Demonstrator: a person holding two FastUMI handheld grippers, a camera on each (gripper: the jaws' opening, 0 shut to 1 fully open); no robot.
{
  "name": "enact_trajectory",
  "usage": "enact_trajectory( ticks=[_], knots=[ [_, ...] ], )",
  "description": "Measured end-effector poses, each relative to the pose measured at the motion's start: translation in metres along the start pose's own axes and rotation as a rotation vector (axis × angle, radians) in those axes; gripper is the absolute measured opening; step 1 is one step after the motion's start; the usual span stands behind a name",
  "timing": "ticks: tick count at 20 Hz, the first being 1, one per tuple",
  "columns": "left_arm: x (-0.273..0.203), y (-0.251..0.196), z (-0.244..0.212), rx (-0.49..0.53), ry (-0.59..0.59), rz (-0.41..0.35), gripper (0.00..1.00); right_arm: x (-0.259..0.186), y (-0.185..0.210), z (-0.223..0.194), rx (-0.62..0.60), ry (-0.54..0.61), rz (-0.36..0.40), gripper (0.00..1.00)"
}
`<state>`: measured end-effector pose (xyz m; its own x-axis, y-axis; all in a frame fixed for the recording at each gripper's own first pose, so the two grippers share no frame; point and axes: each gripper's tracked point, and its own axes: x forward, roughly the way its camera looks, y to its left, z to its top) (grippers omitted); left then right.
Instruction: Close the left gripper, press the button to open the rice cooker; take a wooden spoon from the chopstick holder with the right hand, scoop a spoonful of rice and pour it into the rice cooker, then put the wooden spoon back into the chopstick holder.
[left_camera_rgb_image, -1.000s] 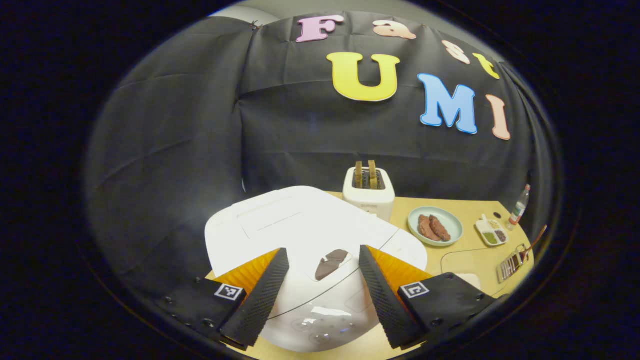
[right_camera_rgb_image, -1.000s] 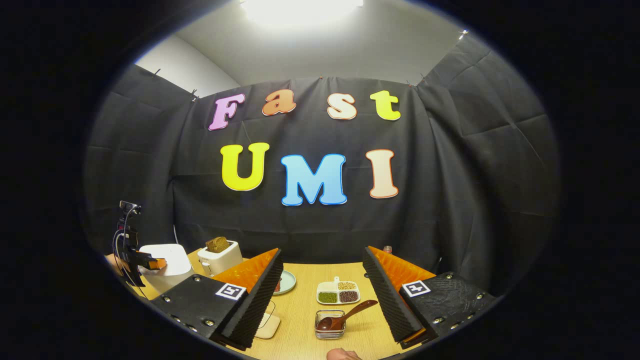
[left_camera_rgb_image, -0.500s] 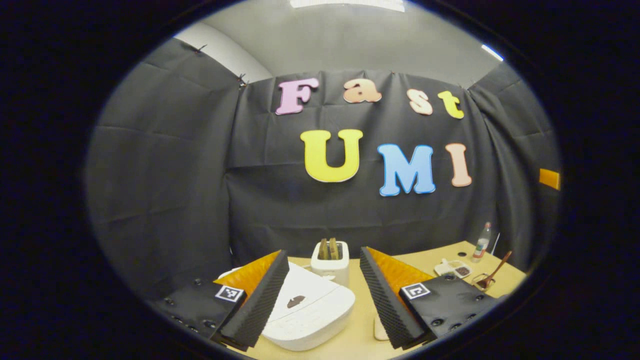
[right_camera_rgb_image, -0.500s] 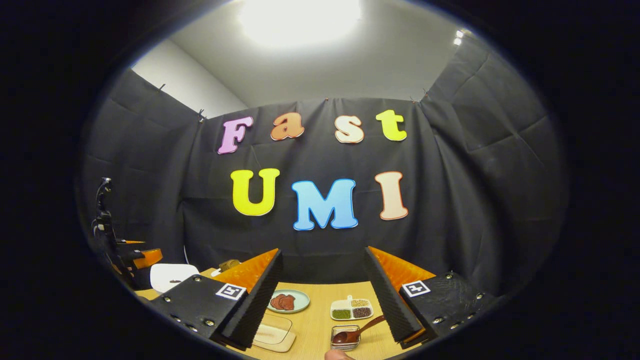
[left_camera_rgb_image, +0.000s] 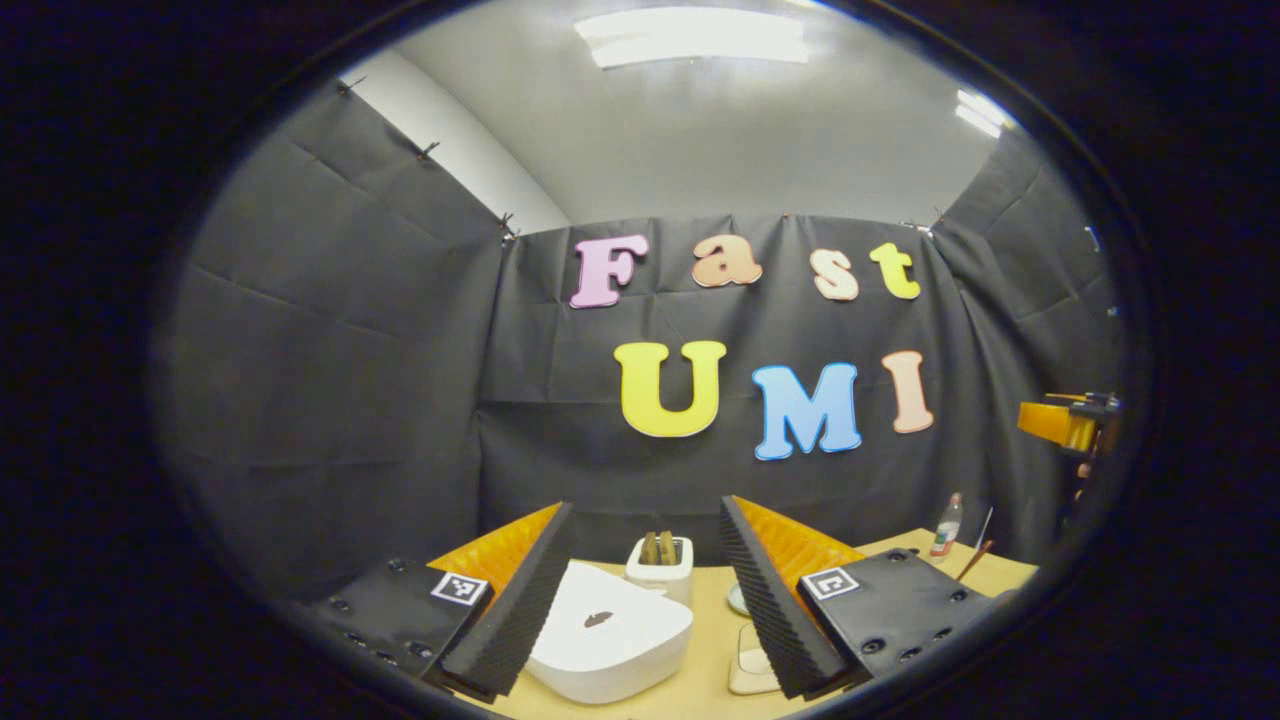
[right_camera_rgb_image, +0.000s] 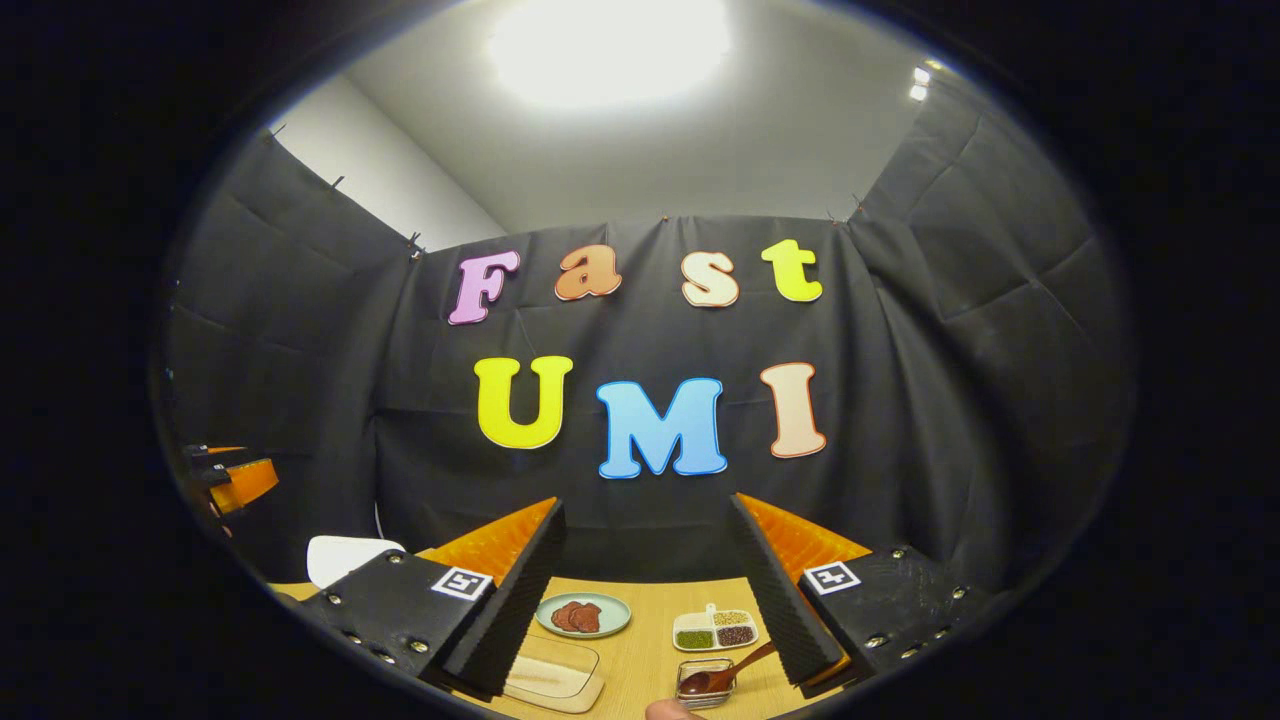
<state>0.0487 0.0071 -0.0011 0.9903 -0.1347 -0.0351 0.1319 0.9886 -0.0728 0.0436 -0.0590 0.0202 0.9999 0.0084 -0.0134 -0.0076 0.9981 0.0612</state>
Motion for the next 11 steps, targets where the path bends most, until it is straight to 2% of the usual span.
enact_trajectory(
  ticks=[3,7,8,9,11],
  knots=[
    [-0.009,-0.004,0.003,-0.035,0.000,-0.004,0.99,0.002,0.003,-0.001,0.013,0.000,0.004,0.97],
    [-0.012,-0.003,0.002,-0.030,0.005,-0.006,1.00,0.003,0.011,0.000,0.023,0.006,0.014,0.98],
    [-0.012,-0.002,0.003,-0.030,0.000,-0.006,0.95,0.002,0.013,0.000,0.024,0.006,0.017,0.98],
    [-0.014,-0.001,0.005,-0.029,-0.005,-0.003,1.00,0.002,0.015,0.000,0.020,0.008,0.018,0.97],
    [-0.015,0.002,0.007,-0.030,-0.011,-0.001,0.98,0.001,0.017,-0.001,0.010,0.009,0.018,0.97]
  ],
)
